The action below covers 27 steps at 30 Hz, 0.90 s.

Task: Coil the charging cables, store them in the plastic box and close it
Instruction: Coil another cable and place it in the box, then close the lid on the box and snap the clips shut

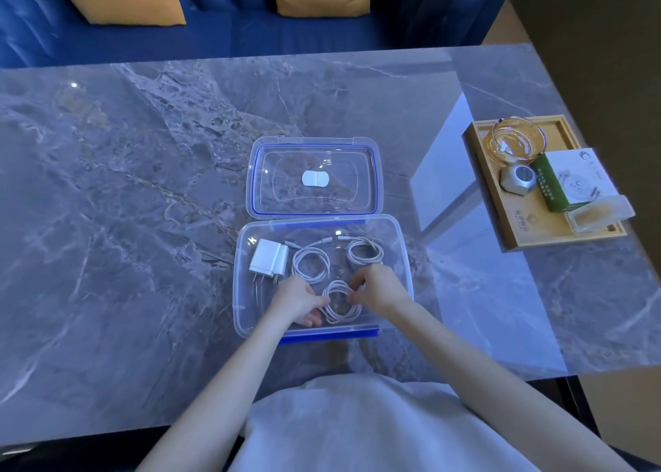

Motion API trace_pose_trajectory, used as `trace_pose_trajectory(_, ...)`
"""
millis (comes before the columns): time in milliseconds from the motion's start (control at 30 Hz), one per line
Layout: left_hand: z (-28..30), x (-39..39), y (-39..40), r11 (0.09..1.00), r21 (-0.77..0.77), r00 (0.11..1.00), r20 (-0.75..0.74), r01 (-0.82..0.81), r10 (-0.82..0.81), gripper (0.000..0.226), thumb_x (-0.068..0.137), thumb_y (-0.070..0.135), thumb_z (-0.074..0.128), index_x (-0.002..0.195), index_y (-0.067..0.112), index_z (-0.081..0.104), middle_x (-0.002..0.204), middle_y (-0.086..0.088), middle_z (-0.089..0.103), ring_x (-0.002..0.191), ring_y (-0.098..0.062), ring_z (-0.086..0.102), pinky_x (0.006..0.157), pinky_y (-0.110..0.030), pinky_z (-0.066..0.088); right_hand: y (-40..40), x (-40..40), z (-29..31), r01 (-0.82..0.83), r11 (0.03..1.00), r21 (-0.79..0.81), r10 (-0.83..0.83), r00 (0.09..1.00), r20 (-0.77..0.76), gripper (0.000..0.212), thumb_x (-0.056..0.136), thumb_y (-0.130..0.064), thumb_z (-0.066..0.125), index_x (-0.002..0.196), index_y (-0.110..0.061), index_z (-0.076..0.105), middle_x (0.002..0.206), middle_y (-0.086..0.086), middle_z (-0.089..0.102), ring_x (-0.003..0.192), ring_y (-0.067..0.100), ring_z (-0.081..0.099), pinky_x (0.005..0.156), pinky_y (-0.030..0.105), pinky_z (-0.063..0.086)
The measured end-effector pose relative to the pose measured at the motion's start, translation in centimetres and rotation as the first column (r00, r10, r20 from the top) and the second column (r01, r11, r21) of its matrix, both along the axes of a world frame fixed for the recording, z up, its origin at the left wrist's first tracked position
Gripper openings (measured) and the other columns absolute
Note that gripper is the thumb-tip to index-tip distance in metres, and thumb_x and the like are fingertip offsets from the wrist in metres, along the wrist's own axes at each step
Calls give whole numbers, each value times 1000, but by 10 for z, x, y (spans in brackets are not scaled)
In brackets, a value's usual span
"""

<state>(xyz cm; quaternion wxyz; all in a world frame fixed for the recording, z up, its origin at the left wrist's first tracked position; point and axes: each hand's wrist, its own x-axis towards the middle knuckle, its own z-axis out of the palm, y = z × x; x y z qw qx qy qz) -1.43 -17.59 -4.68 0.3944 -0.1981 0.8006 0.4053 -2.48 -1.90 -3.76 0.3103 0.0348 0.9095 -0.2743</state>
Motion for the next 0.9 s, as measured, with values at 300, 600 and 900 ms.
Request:
trace_pose_trajectory(300,10,1,-6,998,-36,997,-64,44,-46,26,82,30,66,88,5,58,82,-12,69,63,-16,67,62,-26,56,2,3,6,-82,992,92,84,996,-20,34,76,-18,69,104,-1,59,116,19,56,103,34,56,84,39,48)
trace_pose_trajectory(600,46,-35,-27,972,-132,950,-222,193,-219,14,86,27,57,87,14,61,91,-10,72,82,-23,68,74,-33,52,21,-34,41,-132,991,-37,128,988,-91,25,82,-9,60,106,-4,63,107,15,67,87,22,55,70,20,37)
trace_pose_trajectory(900,75,-95,-42,915,-400,620,-704,57,-347,16,88,20,55,97,10,63,94,-8,68,89,-31,62,78,-41,51,43,-96,65,-133,991,36,135,899,-417,29,88,-20,56,114,-9,57,94,4,60,87,28,56,76,36,46)
